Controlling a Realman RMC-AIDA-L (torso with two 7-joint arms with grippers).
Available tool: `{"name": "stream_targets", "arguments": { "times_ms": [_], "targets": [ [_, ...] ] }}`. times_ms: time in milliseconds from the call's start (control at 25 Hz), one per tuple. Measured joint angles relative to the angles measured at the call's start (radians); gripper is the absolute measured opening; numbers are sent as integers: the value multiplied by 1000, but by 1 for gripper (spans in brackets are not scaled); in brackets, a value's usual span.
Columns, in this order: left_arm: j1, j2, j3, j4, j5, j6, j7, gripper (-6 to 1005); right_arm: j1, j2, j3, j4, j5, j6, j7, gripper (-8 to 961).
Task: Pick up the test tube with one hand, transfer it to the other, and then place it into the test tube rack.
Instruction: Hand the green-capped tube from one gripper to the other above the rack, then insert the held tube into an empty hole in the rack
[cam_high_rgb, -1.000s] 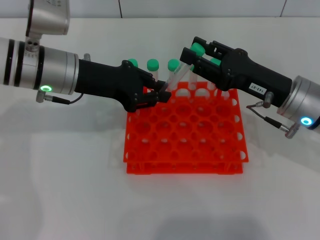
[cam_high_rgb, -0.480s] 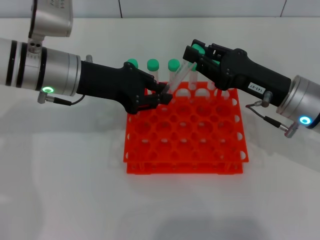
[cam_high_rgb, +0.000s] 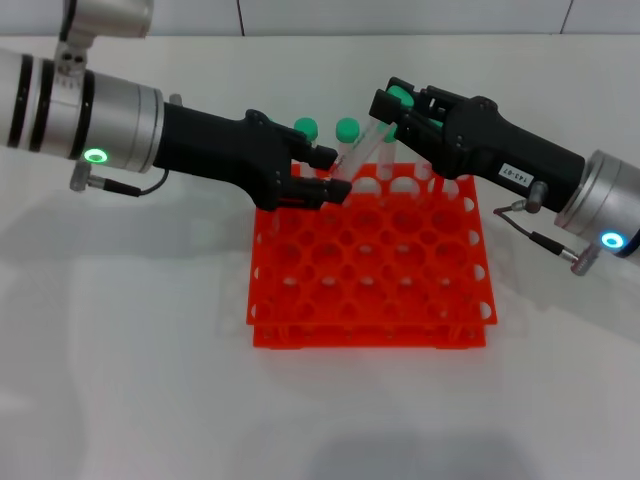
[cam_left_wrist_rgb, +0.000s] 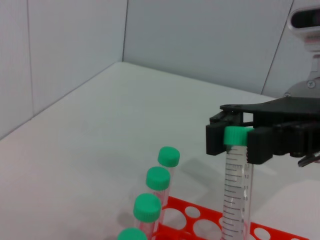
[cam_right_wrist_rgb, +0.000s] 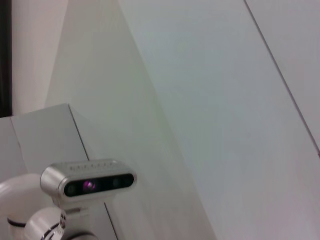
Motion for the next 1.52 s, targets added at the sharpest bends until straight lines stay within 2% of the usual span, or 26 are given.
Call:
{"name": "stream_targets", "arguments": {
  "times_ms": [120,240,280,320,400,560,680,760,880,1080,1280,1440,1520],
  "targets": [
    [22,0,59,102,8,3,-104,460,-2,0,0,0,0,-1,0,250],
    [48,-6,78,220,47,20,-196,516,-3,-1,0,0,-1,-2,1,250],
    [48,-6,78,220,47,20,-196,535,-3,-2,0,0,-1,-3,1,250],
    [69,-17,79,319,83,46,-266,554,-3,-2,0,0,-1,-3,1,250],
    [87,-24,79,409,110,67,-325,591,-3,-4,0,0,-1,-2,1,250],
    [136,-33,79,610,140,119,-452,727,-4,-8,0,3,-1,-2,1,251],
    [191,-40,79,748,143,126,-513,812,-4,-12,1,7,-2,-3,1,251],
    [253,-50,70,851,145,117,-529,847,-3,-14,2,9,-3,-2,1,251],
    [339,-55,62,938,120,99,-530,881,4,-17,2,10,-7,-1,2,251],
    [510,-56,62,1016,3,6,-484,880,5,-23,13,11,-10,0,3,251],
    [692,-60,62,994,-190,-71,-311,879,6,-32,17,8,-12,0,6,251],
    [768,-62,66,918,-297,-86,-185,878,7,-37,17,6,-12,-1,11,251],
    [781,-62,66,882,-324,-86,-142,878,7,-40,17,5,-12,-1,14,251]
  ]
}}
